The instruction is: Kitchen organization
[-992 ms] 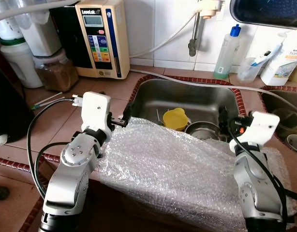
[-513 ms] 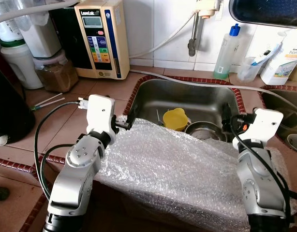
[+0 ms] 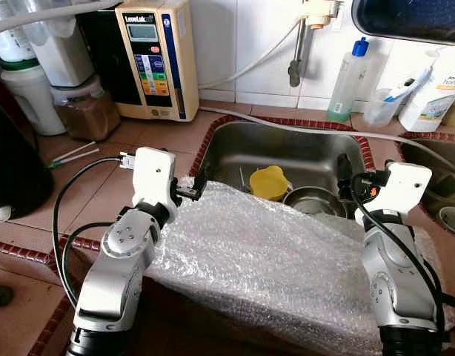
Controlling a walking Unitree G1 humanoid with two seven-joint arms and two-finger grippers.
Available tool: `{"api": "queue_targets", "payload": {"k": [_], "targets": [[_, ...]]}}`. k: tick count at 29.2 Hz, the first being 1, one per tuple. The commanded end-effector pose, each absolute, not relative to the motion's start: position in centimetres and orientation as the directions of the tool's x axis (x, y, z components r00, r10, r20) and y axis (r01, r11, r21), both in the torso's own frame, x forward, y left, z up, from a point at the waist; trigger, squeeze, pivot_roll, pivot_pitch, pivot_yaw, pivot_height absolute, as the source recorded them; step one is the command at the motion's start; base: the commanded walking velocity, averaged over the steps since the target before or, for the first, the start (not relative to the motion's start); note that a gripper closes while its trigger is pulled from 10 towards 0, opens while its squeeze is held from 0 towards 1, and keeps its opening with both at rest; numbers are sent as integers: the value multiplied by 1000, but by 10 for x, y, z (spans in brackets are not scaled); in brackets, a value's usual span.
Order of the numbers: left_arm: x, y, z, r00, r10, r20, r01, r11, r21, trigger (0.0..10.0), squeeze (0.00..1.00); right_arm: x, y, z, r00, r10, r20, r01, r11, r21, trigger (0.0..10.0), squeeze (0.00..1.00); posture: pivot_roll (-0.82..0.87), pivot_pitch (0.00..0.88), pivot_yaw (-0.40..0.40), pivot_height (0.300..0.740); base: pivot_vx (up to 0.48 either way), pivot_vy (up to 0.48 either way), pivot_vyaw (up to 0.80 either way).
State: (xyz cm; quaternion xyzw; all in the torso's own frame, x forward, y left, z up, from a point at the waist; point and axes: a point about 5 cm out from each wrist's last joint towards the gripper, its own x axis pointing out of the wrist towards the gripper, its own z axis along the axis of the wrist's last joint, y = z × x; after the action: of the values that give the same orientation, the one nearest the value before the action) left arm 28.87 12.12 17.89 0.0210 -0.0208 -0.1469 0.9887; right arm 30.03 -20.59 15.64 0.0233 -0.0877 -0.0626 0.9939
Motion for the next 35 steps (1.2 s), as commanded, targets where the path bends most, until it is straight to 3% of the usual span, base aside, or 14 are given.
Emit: {"api": "queue_targets", "payload": {"k": [1,35], "targets": [[289,121,181,957,-288,41,286,957,57,10000,0,304,-205,161,977,-114,182,107,993,48,10000,0,69,0,29,740,0,0,0],[288,121,177,959,-284,23,282,958,49,10000,0,309,-205,164,977,-107,185,99,994,49,10000,0,71,0,27,740,-37,0,0]]}}
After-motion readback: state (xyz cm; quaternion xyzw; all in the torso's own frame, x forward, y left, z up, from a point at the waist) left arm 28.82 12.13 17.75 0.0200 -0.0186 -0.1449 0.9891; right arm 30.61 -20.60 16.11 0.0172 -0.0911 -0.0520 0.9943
